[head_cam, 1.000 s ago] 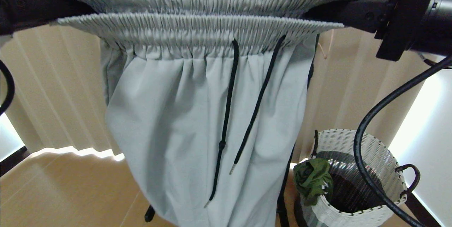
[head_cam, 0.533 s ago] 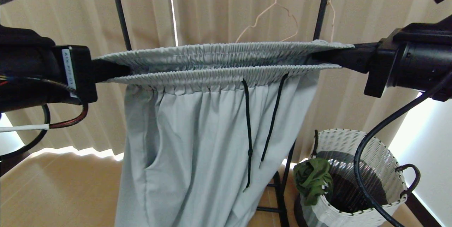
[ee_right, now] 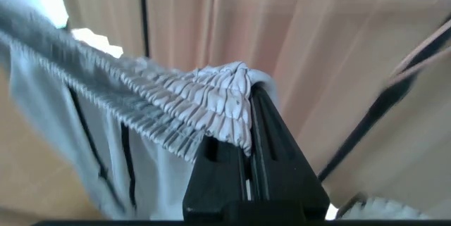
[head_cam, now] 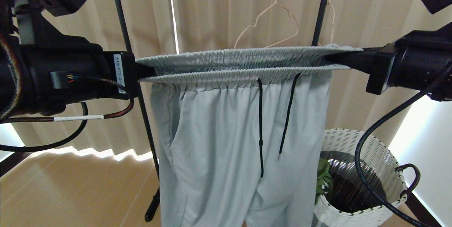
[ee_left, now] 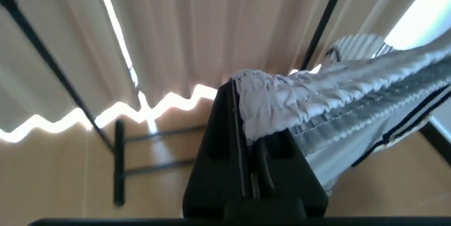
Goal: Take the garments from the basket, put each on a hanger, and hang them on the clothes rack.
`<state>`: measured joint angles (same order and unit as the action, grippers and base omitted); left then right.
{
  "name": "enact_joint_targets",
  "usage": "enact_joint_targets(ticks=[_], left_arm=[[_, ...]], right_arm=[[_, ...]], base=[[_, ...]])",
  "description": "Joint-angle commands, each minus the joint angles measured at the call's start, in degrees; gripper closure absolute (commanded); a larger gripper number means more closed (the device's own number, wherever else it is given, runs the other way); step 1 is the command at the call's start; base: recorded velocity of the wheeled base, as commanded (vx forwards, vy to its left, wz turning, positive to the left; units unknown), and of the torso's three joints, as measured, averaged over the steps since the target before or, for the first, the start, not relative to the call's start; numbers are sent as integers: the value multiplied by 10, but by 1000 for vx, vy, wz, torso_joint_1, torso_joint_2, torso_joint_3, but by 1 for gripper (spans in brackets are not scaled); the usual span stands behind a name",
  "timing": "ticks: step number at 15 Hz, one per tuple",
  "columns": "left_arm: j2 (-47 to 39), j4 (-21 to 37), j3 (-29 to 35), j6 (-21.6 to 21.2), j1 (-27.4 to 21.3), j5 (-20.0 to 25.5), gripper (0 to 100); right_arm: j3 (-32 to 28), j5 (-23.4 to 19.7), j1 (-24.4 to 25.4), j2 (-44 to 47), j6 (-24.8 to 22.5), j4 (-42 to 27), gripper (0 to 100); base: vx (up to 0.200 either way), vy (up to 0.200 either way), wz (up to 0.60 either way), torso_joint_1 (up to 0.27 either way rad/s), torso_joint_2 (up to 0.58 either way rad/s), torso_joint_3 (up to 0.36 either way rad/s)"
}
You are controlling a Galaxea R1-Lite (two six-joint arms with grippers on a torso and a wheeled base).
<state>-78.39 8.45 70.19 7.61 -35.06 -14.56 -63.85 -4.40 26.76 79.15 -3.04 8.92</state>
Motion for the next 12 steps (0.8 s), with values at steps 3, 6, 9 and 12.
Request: enact_joint_targets(ticks=[3,6,9,12], left_arm=[[-8,-50,0,1,-4,1,100],[-11,-70,-1,1,-25,1,100],[-9,-71,0,0,-41,0,100],[-23,-72,6,0,-40,1,100]], right_arm=[[1,2,-12,0,-1,42,100],[2,2,-12,2,0,42,100],[15,2,-12,-2,-1,43,100],[43,3,-12,-40,-4,41,100]], base=[[0,0,0,0,0,0],[0,0,0,0,0,0],[0,0,0,0,0,0],[0,0,0,0,0,0]])
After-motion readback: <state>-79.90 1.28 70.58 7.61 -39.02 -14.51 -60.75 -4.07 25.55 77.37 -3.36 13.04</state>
